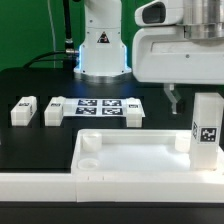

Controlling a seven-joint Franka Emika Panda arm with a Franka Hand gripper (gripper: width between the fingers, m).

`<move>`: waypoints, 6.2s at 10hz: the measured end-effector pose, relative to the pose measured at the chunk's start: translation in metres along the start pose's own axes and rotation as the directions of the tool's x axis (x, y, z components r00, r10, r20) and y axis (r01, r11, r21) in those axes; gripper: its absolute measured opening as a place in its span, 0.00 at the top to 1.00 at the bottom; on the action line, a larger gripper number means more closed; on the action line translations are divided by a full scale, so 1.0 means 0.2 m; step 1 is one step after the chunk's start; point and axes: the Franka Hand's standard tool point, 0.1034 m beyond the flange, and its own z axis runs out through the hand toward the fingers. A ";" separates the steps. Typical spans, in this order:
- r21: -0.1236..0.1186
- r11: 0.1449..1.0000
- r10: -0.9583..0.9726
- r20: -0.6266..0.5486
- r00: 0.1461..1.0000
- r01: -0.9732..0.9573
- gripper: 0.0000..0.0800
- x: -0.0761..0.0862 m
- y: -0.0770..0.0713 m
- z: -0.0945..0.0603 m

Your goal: Assemble desk

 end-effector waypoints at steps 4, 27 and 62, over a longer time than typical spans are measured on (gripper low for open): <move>-0.023 0.986 -0.168 -0.018 0.986 0.168 0.22 0.00 -0.01 0.00; 0.036 0.858 0.512 0.007 0.859 -0.512 0.19 0.01 -0.01 -0.01; 0.097 0.126 0.983 0.122 0.138 -0.987 0.19 0.02 -0.15 -0.28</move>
Offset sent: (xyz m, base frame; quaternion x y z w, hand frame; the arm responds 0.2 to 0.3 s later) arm 0.0000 0.0000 0.0000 0.0000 0.0000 0.0650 0.9979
